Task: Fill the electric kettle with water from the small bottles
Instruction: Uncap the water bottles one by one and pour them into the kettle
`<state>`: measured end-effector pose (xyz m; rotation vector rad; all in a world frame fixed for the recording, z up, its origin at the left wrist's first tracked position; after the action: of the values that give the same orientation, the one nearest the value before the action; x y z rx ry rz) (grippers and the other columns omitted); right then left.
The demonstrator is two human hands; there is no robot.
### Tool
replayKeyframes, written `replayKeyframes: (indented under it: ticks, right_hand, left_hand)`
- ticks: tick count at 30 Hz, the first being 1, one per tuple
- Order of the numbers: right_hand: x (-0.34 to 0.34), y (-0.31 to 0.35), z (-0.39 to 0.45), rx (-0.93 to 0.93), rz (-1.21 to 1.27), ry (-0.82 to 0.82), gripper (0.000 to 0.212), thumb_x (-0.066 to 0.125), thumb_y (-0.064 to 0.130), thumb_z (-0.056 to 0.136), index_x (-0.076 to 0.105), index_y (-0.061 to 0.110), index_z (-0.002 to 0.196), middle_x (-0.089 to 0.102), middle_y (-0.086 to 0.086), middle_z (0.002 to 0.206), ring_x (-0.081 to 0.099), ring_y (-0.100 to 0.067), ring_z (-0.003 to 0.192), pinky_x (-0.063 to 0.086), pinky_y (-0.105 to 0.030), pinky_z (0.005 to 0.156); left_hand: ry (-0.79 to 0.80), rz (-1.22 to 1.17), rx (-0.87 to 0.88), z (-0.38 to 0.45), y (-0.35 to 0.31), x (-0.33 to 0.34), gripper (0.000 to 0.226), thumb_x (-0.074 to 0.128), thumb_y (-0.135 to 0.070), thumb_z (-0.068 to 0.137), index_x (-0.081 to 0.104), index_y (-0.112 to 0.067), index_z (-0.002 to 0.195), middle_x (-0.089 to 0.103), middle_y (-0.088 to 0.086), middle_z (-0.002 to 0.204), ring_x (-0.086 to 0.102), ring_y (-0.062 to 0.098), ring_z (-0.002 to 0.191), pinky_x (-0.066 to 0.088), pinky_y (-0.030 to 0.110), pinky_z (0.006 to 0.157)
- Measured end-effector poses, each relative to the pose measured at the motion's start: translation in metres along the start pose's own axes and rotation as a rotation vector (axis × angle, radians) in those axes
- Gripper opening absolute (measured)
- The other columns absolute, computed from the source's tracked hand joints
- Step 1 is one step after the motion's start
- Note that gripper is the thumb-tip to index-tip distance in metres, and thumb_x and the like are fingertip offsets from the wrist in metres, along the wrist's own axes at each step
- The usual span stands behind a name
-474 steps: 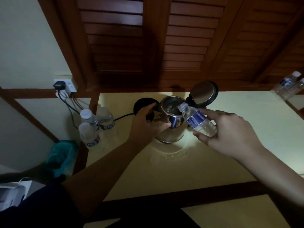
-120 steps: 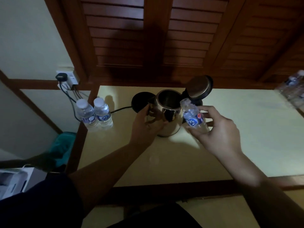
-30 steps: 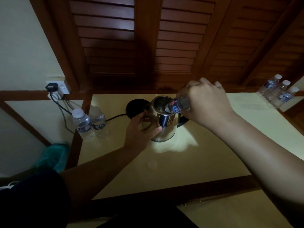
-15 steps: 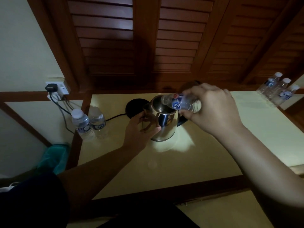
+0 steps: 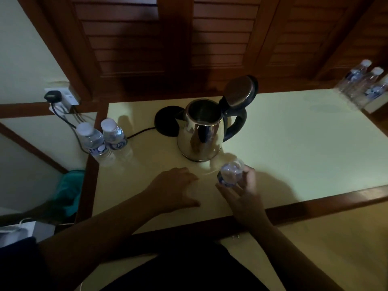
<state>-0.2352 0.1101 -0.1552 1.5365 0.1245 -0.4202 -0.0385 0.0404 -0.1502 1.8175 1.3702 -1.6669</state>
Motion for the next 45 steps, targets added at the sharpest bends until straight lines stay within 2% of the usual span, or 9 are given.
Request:
replayKeyframes:
  ticks: [6,9,13,19,22,26,30,34,45]
  right_hand:
    - [0.004,-0.008,0.002,-0.048,-0.021,-0.049,0.061,0.086,0.019,0.084,0.048,0.026,0.132,0.064,0.022,0.126,0.066,0.000,0.117,0.056,-0.022,0.096]
    - [0.006,-0.011,0.002,-0.038,-0.026,-0.045,0.061,0.086,0.019,0.084,0.048,0.023,0.132,0.067,0.027,0.123,0.067,0.001,0.116,0.056,-0.024,0.096]
    - [0.006,-0.012,0.003,-0.029,-0.031,-0.047,0.061,0.085,0.024,0.086,0.048,0.027,0.133,0.067,0.029,0.123,0.068,-0.002,0.115,0.057,-0.024,0.093]
    - [0.006,-0.008,0.002,-0.015,-0.062,-0.040,0.055,0.080,0.031,0.089,0.052,0.022,0.136,0.062,0.030,0.119,0.062,0.015,0.107,0.046,-0.002,0.082]
    - [0.005,-0.002,0.000,-0.085,-0.086,-0.056,0.054,0.080,0.033,0.089,0.055,0.018,0.135,0.065,0.021,0.123,0.066,0.001,0.111,0.050,-0.008,0.086]
    - [0.006,-0.005,0.001,-0.118,-0.161,-0.052,0.063,0.076,0.048,0.088,0.053,0.020,0.139,0.067,0.010,0.125,0.066,-0.006,0.112,0.057,-0.029,0.090]
    - [0.006,-0.010,0.005,-0.113,-0.146,-0.046,0.064,0.077,0.051,0.088,0.049,0.029,0.141,0.067,0.011,0.128,0.066,-0.008,0.115,0.058,-0.034,0.091]
    - [0.002,-0.014,0.006,-0.127,-0.123,-0.043,0.065,0.077,0.052,0.088,0.047,0.028,0.141,0.068,0.008,0.120,0.069,-0.012,0.108,0.059,-0.042,0.085]
    - [0.003,-0.004,0.013,-0.269,-0.071,-0.018,0.065,0.082,0.036,0.088,0.048,0.016,0.140,0.067,-0.005,0.121,0.069,-0.017,0.113,0.059,-0.034,0.093]
  left_hand:
    - [-0.019,-0.064,0.096,0.002,0.000,-0.006,0.045,0.075,-0.044,0.091,0.069,-0.019,0.128,0.064,-0.001,0.120,0.062,0.014,0.103,0.044,0.028,0.086]
    - [-0.259,-0.362,0.144,-0.001,-0.011,-0.039,0.037,0.085,-0.032,0.084,0.076,-0.016,0.115,0.070,-0.004,0.103,0.064,0.002,0.078,0.049,0.021,0.073]
    - [-0.520,-0.533,0.306,-0.010,-0.050,-0.088,0.031,0.078,-0.028,0.091,0.075,-0.016,0.120,0.070,-0.002,0.102,0.067,0.010,0.087,0.053,0.013,0.076]
    - [-0.335,-0.336,0.398,0.008,-0.086,-0.086,0.036,0.072,-0.036,0.096,0.070,-0.016,0.125,0.056,-0.012,0.108,0.056,0.002,0.089,0.042,0.008,0.077]
    - [-0.288,-0.213,0.387,0.015,-0.093,-0.090,0.033,0.064,-0.044,0.099,0.074,-0.017,0.115,0.061,-0.004,0.104,0.056,0.009,0.091,0.048,0.027,0.080]
    - [-0.253,0.040,0.407,0.018,-0.105,-0.097,0.039,0.062,-0.051,0.098,0.070,-0.013,0.103,0.058,-0.003,0.098,0.049,0.009,0.087,0.031,0.022,0.073]
    - [-0.263,-0.122,0.372,0.020,-0.101,-0.102,0.041,0.076,-0.053,0.087,0.069,-0.017,0.104,0.053,-0.014,0.088,0.052,0.004,0.077,0.036,0.016,0.066]
    - [-0.324,-0.296,0.401,0.014,-0.091,-0.103,0.038,0.083,-0.045,0.083,0.075,-0.015,0.107,0.070,-0.004,0.094,0.067,0.010,0.085,0.057,0.033,0.076]
    - [-0.065,-0.203,0.453,0.022,-0.104,-0.111,0.031,0.079,-0.030,0.089,0.076,-0.027,0.119,0.064,-0.028,0.100,0.061,-0.011,0.098,0.042,0.006,0.084]
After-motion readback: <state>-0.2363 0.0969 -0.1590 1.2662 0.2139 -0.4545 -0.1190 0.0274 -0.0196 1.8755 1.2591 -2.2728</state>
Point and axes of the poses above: each hand's wrist, its own z-axis towards the middle knuckle, its own x-axis out of the palm, y = z × x, the point moved 7 cm from there along z, towards the middle knuckle
